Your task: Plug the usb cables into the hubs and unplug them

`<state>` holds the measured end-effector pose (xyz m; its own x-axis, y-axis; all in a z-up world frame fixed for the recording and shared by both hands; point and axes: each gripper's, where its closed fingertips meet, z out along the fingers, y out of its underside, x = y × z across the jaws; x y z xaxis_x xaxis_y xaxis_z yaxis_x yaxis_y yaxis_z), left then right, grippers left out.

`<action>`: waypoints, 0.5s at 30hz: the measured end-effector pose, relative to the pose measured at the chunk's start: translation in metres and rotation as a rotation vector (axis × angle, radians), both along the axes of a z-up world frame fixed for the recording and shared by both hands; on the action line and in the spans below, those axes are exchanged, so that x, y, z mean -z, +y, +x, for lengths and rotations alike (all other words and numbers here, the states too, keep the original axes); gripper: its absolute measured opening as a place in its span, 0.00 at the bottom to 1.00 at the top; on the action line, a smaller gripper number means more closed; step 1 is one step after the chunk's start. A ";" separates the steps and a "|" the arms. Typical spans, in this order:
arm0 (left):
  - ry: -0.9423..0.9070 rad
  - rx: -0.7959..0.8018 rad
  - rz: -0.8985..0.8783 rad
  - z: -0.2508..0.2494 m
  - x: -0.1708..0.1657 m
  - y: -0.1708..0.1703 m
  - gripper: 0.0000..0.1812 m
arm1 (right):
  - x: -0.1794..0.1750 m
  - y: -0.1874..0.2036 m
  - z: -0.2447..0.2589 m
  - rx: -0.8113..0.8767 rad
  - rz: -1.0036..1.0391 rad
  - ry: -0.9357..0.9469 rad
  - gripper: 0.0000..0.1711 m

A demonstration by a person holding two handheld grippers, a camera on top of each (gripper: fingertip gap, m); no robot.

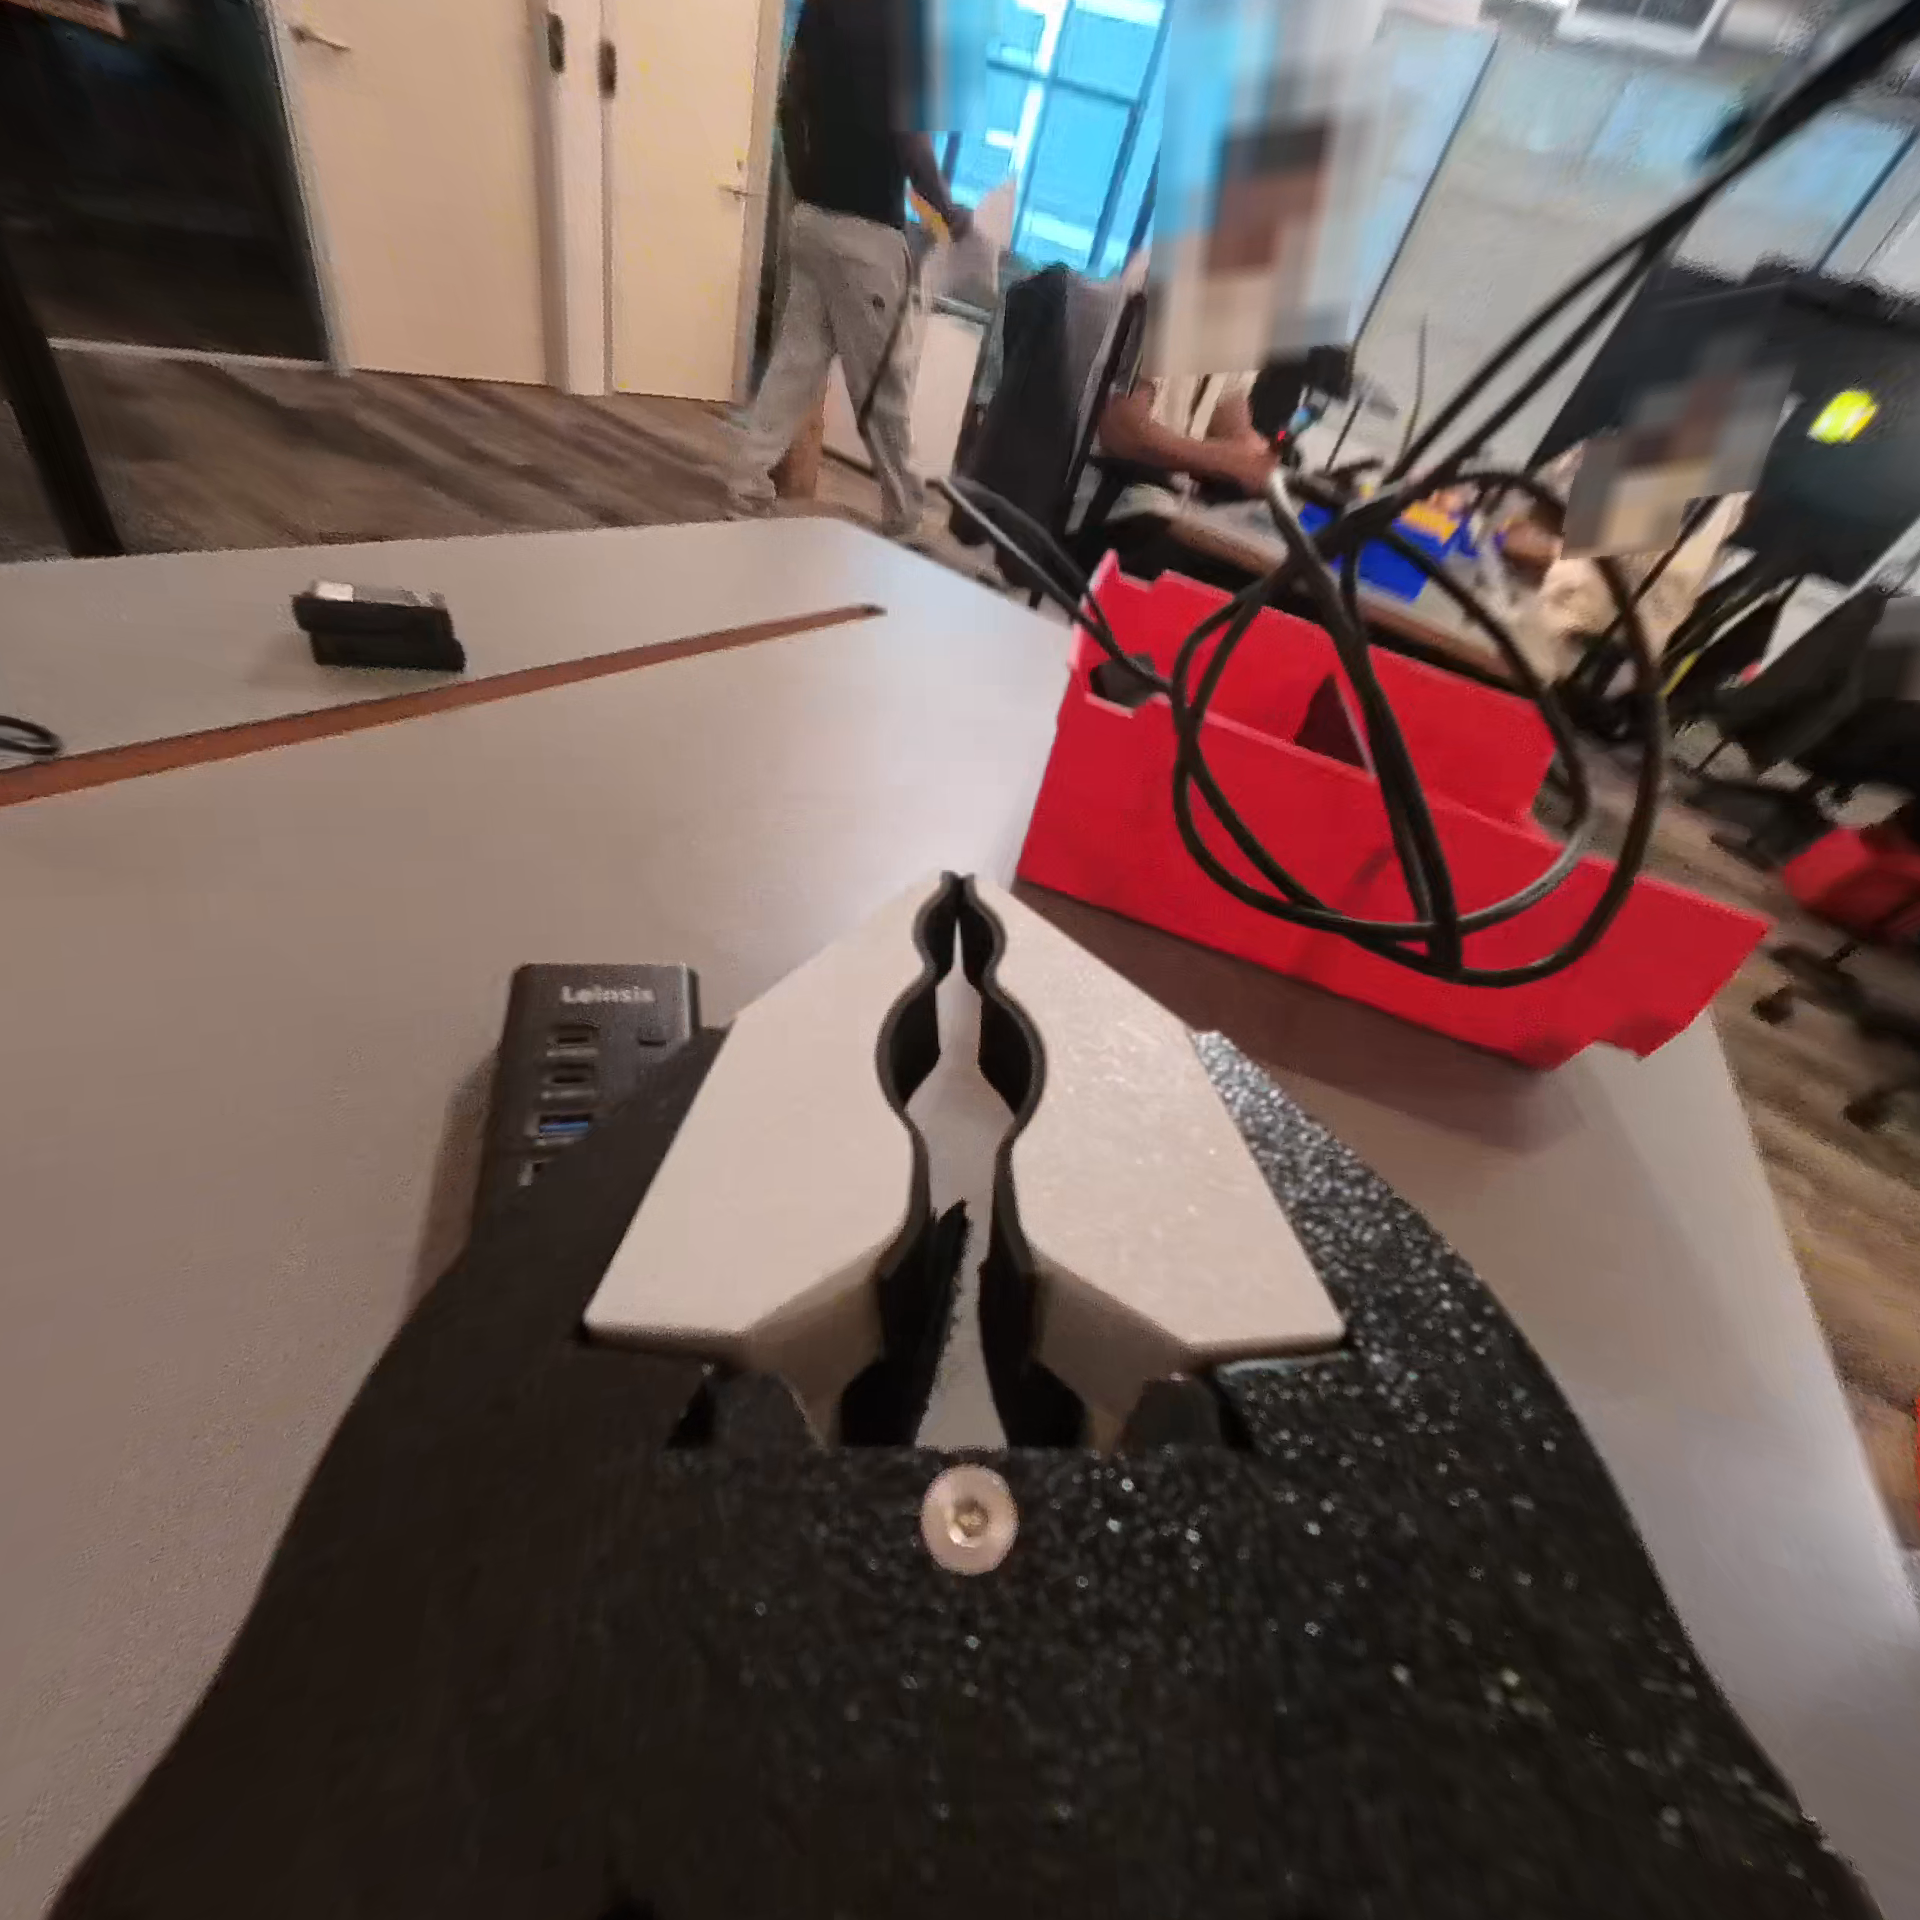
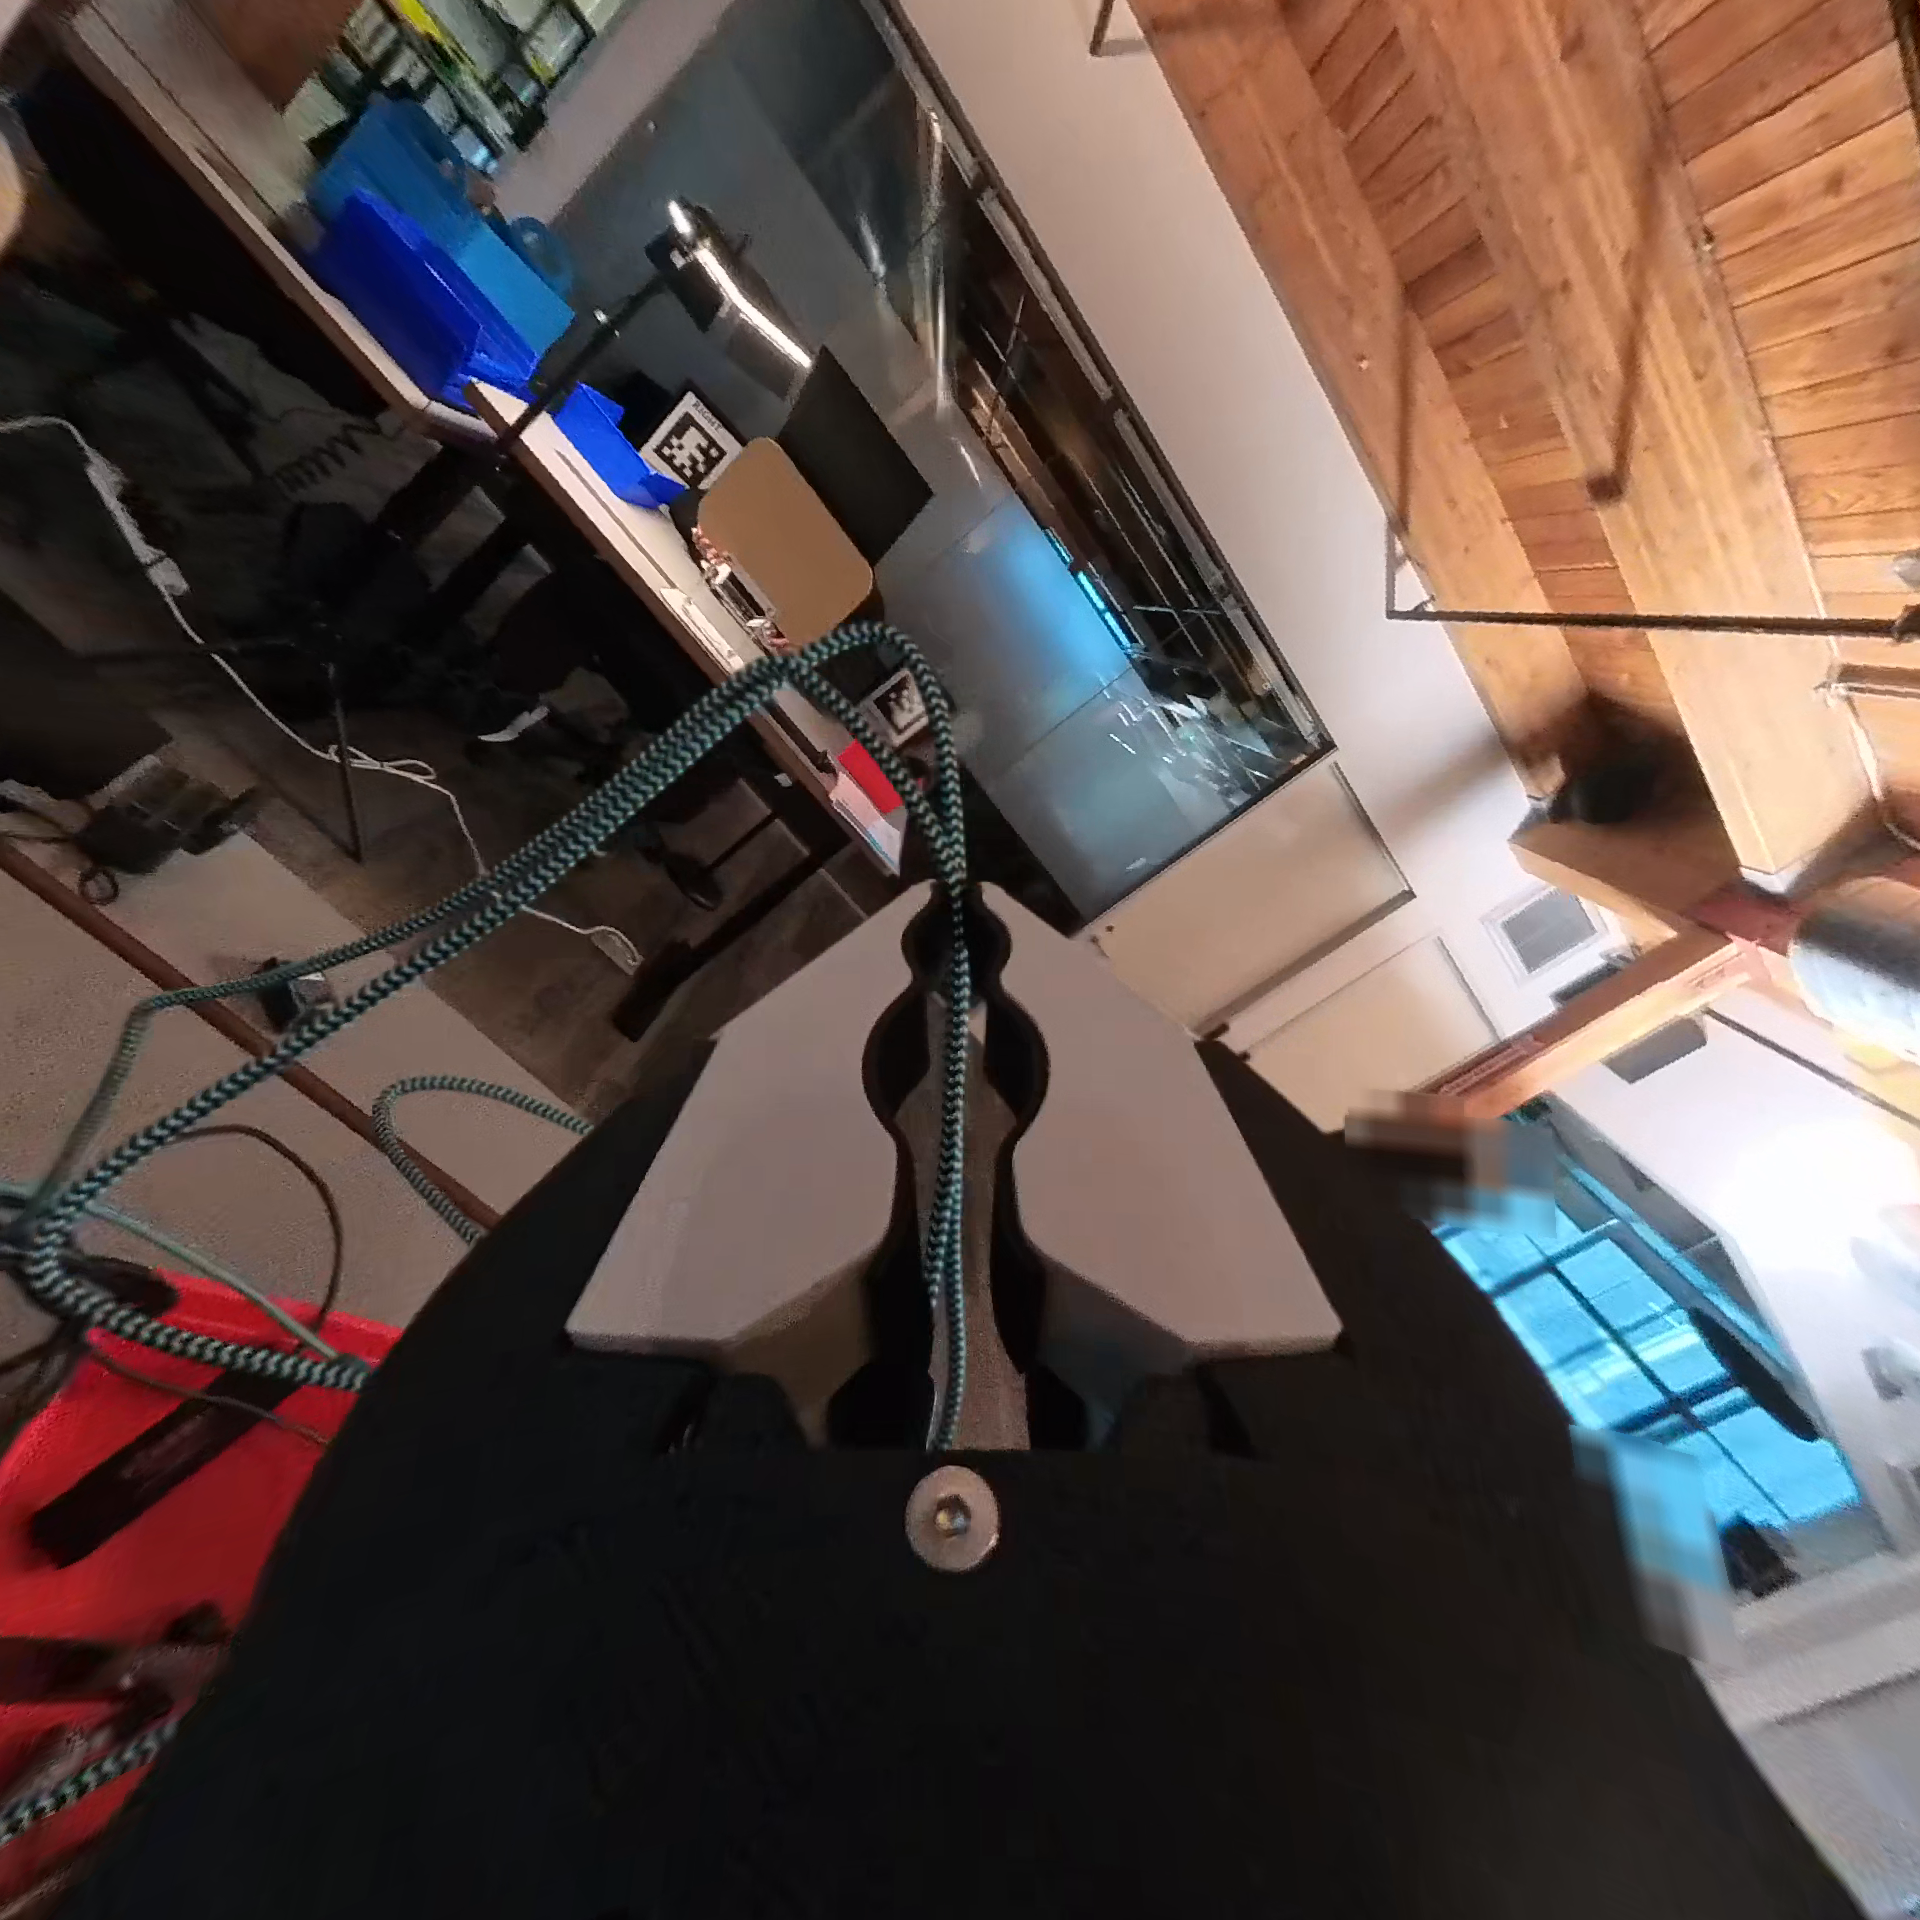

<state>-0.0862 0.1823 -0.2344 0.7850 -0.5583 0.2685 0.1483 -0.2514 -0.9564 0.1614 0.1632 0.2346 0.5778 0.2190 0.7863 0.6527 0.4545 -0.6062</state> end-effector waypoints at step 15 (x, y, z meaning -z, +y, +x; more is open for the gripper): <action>0.471 0.314 0.292 0.196 -0.097 -0.038 0.34 | 0.023 0.001 -0.026 -0.027 -0.078 -0.074 0.00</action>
